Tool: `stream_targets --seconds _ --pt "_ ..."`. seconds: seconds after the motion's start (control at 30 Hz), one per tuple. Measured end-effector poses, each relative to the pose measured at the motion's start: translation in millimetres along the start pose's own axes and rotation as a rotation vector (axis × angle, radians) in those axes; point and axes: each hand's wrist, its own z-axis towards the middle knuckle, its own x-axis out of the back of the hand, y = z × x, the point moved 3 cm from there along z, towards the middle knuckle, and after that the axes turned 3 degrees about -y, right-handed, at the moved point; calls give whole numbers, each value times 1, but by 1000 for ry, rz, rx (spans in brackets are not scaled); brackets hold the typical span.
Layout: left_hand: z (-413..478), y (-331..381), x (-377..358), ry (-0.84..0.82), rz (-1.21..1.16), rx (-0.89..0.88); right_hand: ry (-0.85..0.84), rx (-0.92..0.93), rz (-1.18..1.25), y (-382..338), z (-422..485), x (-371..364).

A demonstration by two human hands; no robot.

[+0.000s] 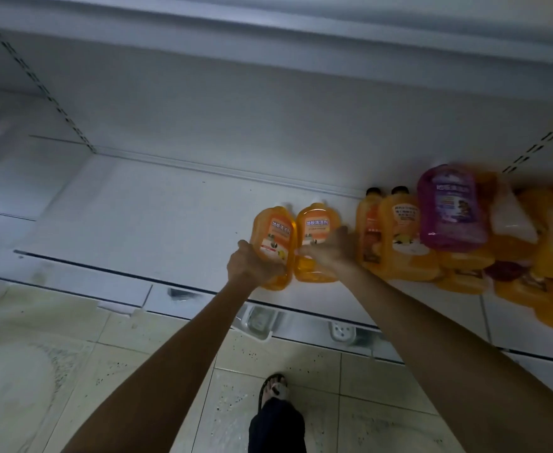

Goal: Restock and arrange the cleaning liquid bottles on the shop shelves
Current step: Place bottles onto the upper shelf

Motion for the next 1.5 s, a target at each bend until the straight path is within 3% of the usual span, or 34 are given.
stream_targets --seconds 0.2,0.4,0.57,0.87,1.07,1.23,1.37,1.5 --pt "-46 -20 -4 12 -63 31 -73 66 264 26 -43 -2" --pt "-147 -16 -12 12 -115 -168 -42 335 348 67 -136 52" --pt "-258 23 -30 77 -248 -349 101 475 406 119 -221 141" --pt "-427 186 -104 -60 -163 -850 531 503 443 248 -369 340" --pt "-507 295 -176 -187 -94 -1118 884 371 503 348 -432 433" --pt "-554 373 -233 -316 -96 -1226 1115 241 561 416 -463 498" --pt "-569 440 -270 -416 -152 -1269 1193 236 528 454 -451 560" --pt "-569 518 -294 -323 -165 -1346 1241 250 533 477 -418 621"
